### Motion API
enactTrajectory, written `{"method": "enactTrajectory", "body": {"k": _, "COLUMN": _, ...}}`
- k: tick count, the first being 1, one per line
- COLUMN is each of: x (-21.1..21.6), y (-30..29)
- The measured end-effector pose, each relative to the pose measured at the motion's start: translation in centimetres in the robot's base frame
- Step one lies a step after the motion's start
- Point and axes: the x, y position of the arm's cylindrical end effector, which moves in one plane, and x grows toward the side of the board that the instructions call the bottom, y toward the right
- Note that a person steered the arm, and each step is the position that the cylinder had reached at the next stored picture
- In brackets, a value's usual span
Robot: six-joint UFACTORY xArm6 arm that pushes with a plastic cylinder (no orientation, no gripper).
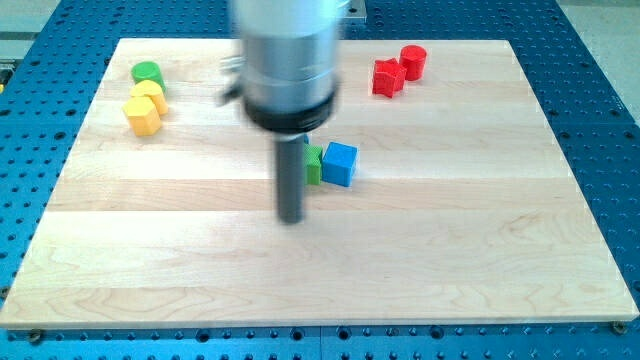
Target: Push the red blocks into the group of blocks
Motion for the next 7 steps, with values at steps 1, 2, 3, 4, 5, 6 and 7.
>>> {"method": "enactTrajectory", "body": {"k": 1, "x": -3.7, "y": -2.2}}
{"method": "enactTrajectory", "body": {"k": 2, "x": -9.6, "y": -2.2}}
{"method": "enactTrajectory", "body": {"k": 3, "x": -12.6, "y": -0.1}}
{"method": "enactTrajectory", "body": {"k": 4, "x": -12.6, "y": 3.2}}
{"method": "enactTrajectory", "body": {"k": 5, "x": -14.1, "y": 3.6}}
{"method": "enactTrajectory", "body": {"k": 6, "x": -16.4, "y": 9.5}}
{"method": "enactTrajectory", "body": {"k": 7, "x": -16.5, "y": 18.6}}
